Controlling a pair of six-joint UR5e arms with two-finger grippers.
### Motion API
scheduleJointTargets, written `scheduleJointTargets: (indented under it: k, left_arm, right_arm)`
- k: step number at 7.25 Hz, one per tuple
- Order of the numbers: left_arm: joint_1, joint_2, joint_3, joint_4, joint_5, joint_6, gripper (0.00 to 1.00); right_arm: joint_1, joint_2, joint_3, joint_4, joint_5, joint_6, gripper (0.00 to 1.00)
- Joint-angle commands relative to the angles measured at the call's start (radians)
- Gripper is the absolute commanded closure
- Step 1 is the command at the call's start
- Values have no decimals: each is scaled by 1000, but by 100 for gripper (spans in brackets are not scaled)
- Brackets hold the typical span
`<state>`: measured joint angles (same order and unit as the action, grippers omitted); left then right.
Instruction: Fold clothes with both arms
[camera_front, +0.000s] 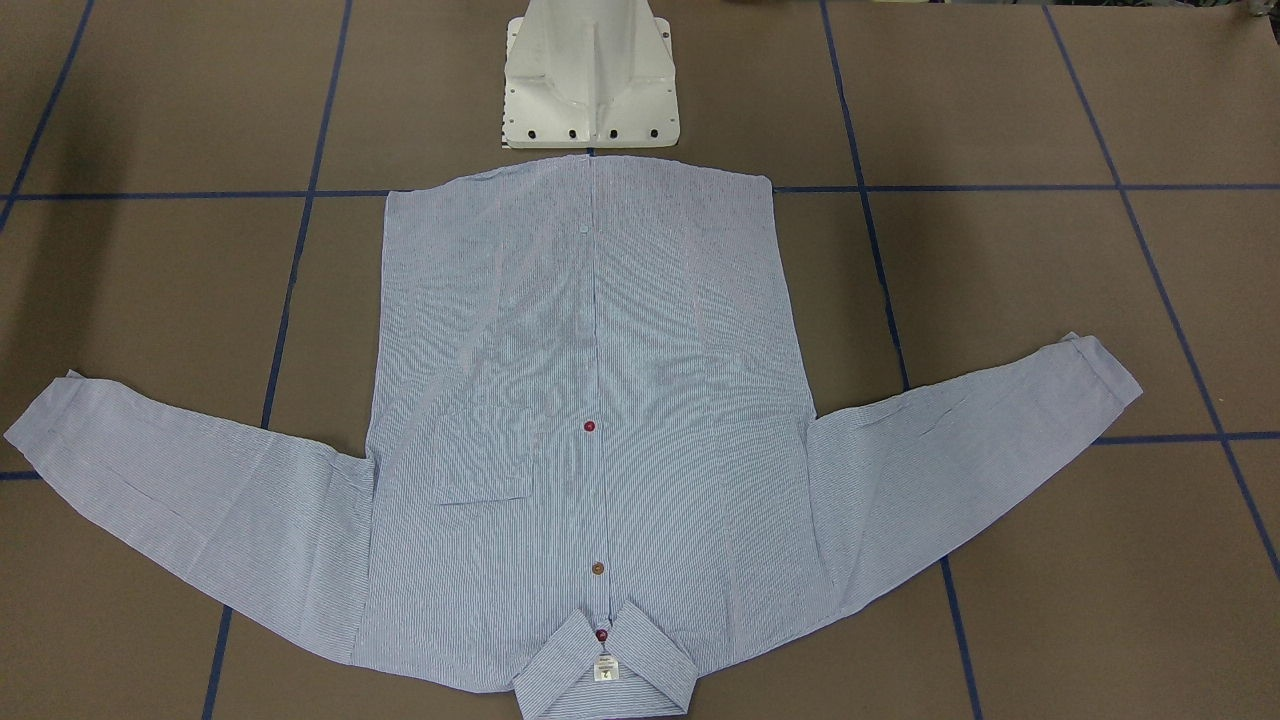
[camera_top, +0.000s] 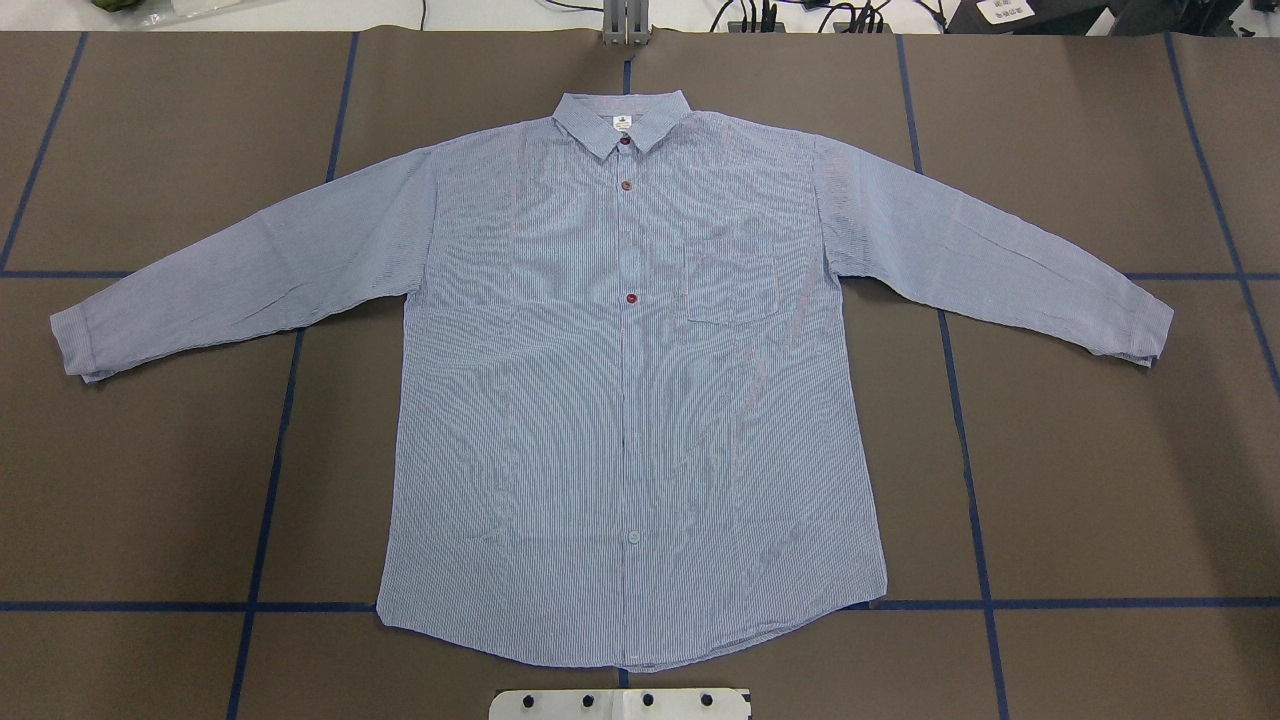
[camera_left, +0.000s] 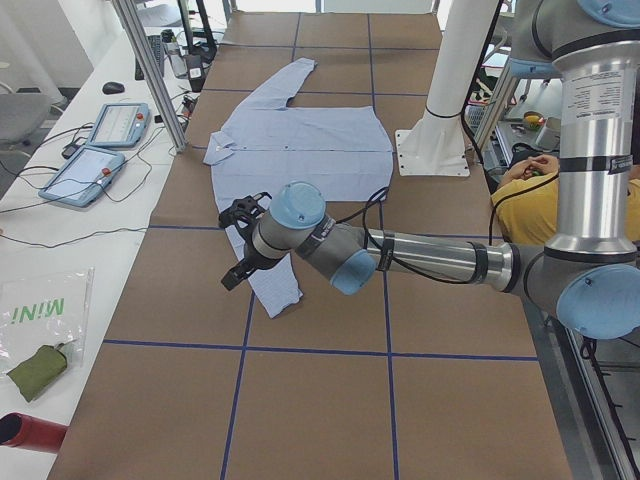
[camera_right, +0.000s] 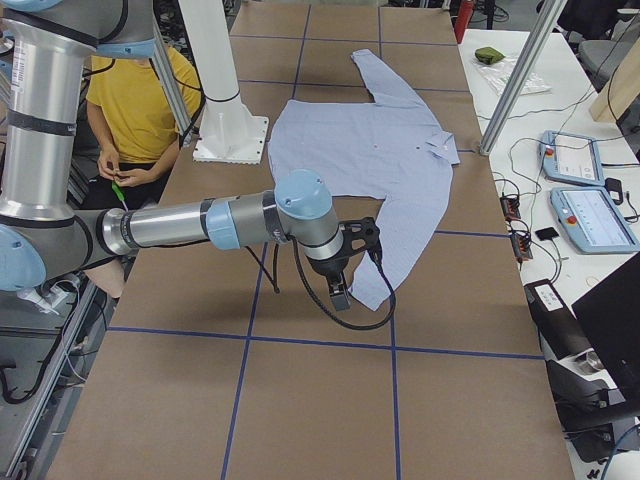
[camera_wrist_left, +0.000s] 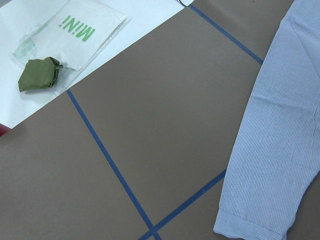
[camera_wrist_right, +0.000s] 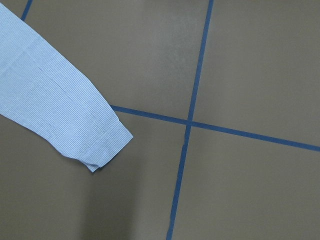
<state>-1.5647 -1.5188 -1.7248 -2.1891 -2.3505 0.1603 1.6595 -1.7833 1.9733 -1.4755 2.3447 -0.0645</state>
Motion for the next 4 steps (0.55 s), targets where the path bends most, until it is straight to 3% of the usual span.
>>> scheduleJointTargets:
  k: [1,2,4]
  left_arm:
    - [0,-6,8,-15,-1,1,0]
    - [0,-6,7,-15,-1,1,0]
    - [0,-6,8,-23,-1,1,0]
  right_arm:
    - [-53,28,-28,87,-2,134,0]
    - [-126,28,-37,183,-22,304,0]
    - [-290,27,-138,515,-138,679,0]
